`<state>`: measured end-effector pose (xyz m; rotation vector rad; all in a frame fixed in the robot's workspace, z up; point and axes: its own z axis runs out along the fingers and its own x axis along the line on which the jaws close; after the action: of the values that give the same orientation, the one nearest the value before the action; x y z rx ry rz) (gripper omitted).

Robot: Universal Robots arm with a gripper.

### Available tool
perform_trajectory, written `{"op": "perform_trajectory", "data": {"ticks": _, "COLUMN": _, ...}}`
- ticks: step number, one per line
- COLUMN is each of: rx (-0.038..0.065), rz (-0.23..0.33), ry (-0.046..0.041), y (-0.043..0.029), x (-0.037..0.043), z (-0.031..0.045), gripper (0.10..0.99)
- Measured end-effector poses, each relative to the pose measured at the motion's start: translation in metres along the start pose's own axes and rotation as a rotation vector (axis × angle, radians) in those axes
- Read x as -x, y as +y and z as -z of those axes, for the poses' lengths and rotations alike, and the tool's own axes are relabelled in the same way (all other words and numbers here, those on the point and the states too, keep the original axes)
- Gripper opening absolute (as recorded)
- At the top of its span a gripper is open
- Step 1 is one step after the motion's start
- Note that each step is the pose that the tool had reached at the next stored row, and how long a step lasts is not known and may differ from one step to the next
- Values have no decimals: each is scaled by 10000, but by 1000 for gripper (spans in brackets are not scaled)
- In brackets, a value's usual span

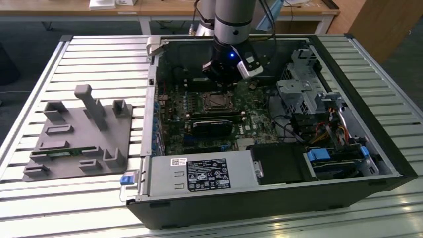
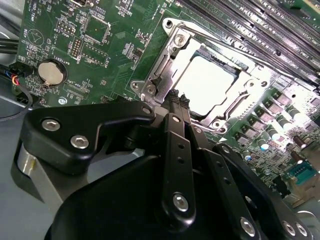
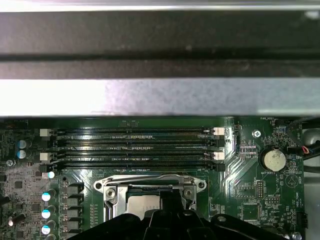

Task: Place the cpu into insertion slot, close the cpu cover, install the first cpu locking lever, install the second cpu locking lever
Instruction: 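Install the second cpu locking lever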

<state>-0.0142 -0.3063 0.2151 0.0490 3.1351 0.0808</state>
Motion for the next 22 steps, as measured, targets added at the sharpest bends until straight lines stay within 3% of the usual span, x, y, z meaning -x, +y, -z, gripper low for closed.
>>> {"op": "perform_trajectory", "data": {"ticks": 7, "rx": -1, "rz": 0, "ry": 0, "y": 1, "x": 0, "z": 27, "gripper": 106}}
{"op": "perform_trajectory", "data": {"ticks": 13, "rx": 1, "rz": 1, "ry": 0, "y": 9, "x": 0, "z": 173, "gripper": 106}}
{"op": "perform_trajectory", "data": {"ticks": 16, "rx": -2, "rz": 1, "ry": 0, "y": 9, "x": 0, "z": 191, "gripper": 106}}
{"op": "perform_trajectory", "data": {"ticks": 19, "rx": -5, "rz": 1, "ry": 0, "y": -13, "x": 0, "z": 193, "gripper": 106}}
{"op": "perform_trajectory", "data": {"ticks": 22, "rx": -5, "rz": 2, "ry": 0, "y": -87, "x": 1, "z": 197, "gripper": 106}}
